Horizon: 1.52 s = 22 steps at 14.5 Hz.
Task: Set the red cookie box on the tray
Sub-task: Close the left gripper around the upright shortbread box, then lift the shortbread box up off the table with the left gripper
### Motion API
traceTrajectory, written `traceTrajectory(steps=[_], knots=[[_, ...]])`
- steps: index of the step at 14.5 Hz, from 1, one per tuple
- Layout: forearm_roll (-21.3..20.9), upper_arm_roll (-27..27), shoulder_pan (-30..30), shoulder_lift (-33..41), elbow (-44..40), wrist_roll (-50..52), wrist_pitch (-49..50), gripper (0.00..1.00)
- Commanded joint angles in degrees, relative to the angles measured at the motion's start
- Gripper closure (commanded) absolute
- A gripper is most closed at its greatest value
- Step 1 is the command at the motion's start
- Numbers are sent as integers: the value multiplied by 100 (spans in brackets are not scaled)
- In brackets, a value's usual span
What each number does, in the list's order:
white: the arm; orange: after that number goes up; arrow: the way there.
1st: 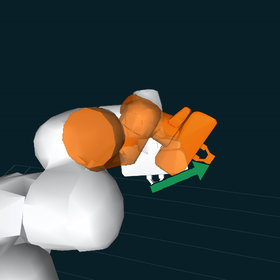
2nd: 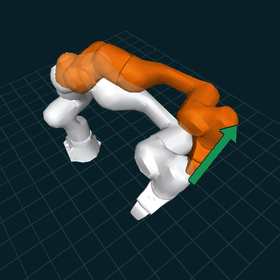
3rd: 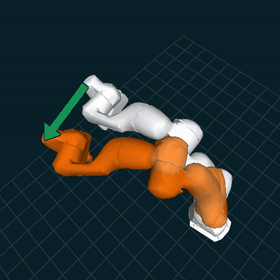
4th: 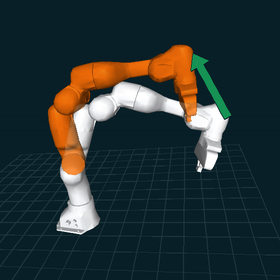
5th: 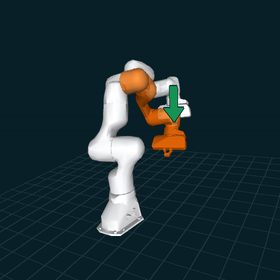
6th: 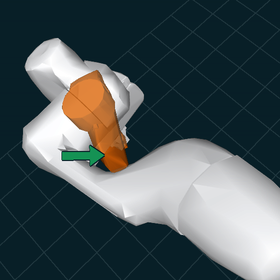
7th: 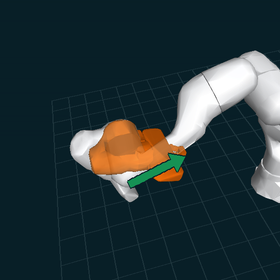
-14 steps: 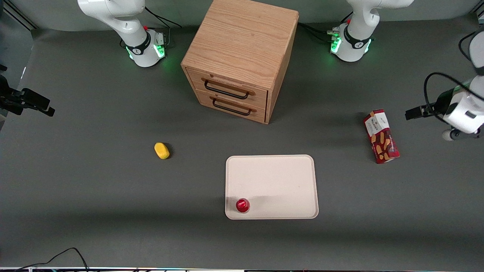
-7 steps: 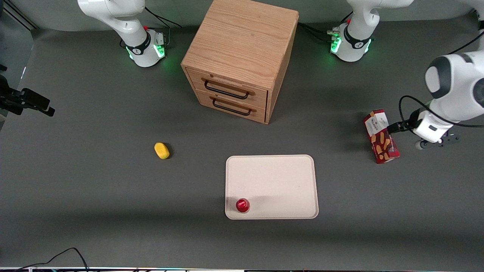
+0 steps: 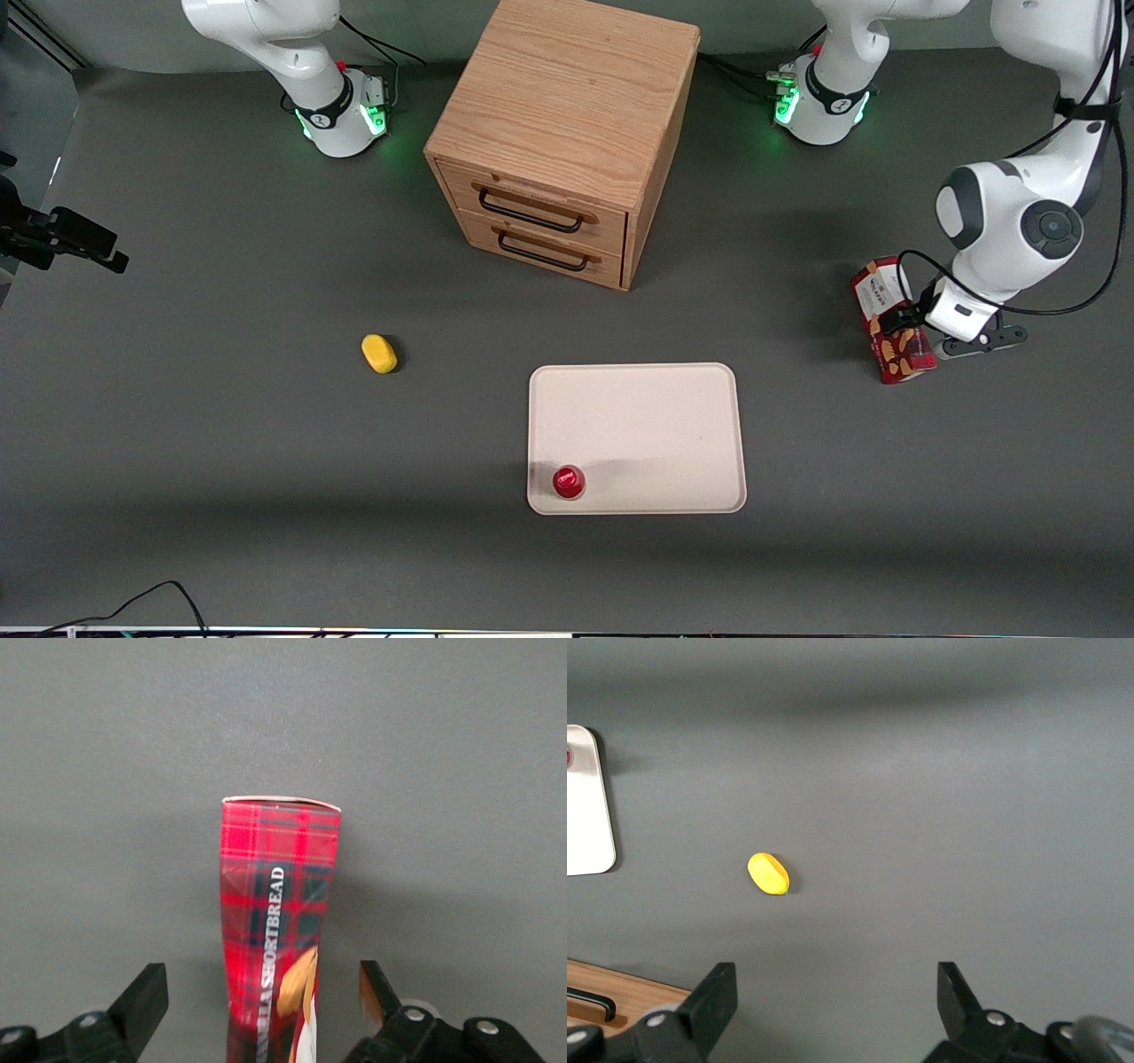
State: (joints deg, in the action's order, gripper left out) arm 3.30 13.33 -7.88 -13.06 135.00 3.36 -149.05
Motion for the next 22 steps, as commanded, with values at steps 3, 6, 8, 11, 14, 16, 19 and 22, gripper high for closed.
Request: traceTrajectory(steps=[3,6,8,11,14,16,19,22], knots=[[285,3,-21,-118,35,-248,-274,70],[503,3,-56,-40,113,-239,-213,100],[601,-6,-82,153,105,-221,93,100],[610,-49,-144,933,-166,-29,1513,100],[522,-207,-144,1411,-1567,270,3971,100],[304,-260,-144,1367,-2912,455,5459,100],[-13,-488,-153,1210,-4146,473,6386,100],[-32,-716,-205,1025,-4404,919,6424,100]])
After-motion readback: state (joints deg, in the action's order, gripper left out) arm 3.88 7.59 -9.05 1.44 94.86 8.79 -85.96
